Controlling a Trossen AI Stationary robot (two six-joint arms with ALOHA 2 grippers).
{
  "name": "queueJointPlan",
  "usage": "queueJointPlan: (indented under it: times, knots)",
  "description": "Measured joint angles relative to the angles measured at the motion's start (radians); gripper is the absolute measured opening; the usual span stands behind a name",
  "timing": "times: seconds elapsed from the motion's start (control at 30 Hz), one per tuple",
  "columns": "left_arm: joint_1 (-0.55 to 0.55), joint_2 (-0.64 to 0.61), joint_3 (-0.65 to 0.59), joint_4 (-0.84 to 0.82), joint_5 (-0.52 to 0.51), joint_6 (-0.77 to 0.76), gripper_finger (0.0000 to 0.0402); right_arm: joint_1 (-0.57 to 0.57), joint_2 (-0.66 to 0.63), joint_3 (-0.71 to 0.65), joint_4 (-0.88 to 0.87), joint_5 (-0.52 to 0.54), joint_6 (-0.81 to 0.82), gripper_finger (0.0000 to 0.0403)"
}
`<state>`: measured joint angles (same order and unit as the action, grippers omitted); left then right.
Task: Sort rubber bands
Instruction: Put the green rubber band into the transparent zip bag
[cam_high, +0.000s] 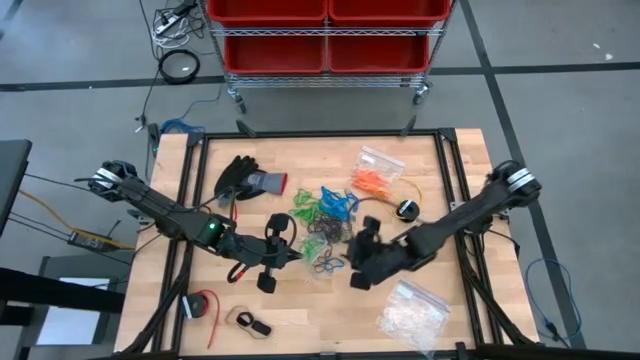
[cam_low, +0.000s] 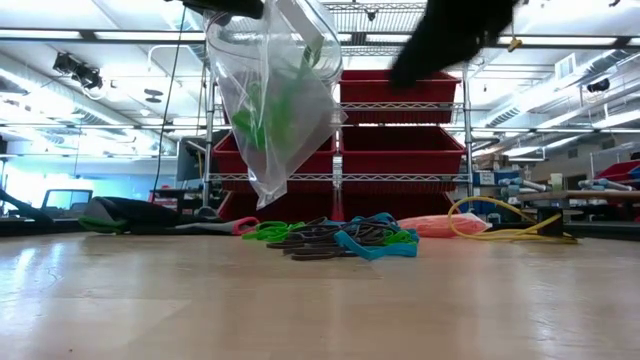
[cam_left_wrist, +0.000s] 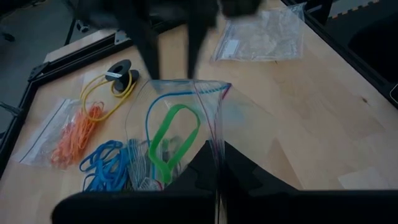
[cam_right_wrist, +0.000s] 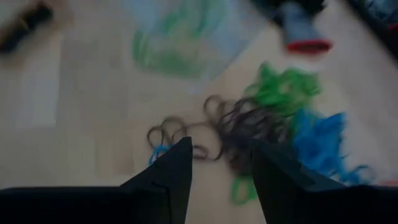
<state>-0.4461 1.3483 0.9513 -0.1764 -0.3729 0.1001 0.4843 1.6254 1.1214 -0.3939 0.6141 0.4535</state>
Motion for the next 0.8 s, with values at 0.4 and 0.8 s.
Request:
queueJointPlan:
  times: [0.4,0.8]
  knots:
    - [0.000,0.000,0.000,0.000,0.000,0.000,0.0015,-0.074,0.181,-0.139,0.066,-0.025,0.189,0.0098]
    - [0.000,0.000,0.000,0.001,0.000,0.000,0.0015,-0.125,0.173,-0.288,0.317,-0.083,0.215,0.0098]
